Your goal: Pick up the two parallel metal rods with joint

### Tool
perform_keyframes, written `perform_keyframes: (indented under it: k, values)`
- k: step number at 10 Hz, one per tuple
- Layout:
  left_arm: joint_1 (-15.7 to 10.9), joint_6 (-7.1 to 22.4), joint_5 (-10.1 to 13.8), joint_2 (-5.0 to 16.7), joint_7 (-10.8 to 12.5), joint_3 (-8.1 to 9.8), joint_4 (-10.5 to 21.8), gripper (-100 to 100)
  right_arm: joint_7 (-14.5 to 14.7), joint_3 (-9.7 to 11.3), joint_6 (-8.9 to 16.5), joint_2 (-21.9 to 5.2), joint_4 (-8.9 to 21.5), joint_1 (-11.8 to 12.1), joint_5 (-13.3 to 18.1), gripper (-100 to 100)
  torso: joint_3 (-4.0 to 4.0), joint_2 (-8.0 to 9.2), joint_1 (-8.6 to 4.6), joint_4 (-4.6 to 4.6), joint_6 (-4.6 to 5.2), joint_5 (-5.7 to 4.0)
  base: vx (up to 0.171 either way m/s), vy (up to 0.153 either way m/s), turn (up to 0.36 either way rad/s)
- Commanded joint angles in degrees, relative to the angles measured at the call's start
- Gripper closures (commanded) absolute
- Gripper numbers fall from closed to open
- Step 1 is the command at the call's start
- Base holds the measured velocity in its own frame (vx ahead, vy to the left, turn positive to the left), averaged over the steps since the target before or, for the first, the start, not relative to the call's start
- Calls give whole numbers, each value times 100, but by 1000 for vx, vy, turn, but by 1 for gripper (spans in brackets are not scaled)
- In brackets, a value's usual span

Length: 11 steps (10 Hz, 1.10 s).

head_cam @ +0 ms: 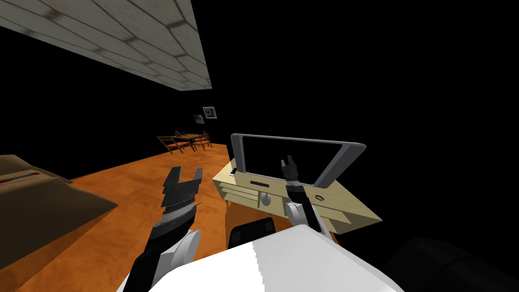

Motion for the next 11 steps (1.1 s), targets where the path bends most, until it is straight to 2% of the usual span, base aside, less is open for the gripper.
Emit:
perform_keyframes:
  k: [1,5,10,11]
  values:
    - [0,0,0,0,0,0,0,0,30,18,52,-207,54,34,13,-100,0,0,0,0,0,0,-14,3,26]
    - [-1,0,0,0,0,0,0,0,204,123,347,-854,378,232,96,-100,11,19,6,4,-1,1,-46,21,60]
    - [-1,0,0,-1,0,-1,0,0,574,370,934,-1656,1101,644,316,-100,20,35,19,7,0,4,-80,53,124]
    - [-1,0,0,-1,0,-1,0,0,574,370,934,-1656,1108,644,316,-100,20,35,26,8,-2,6,-62,53,53]
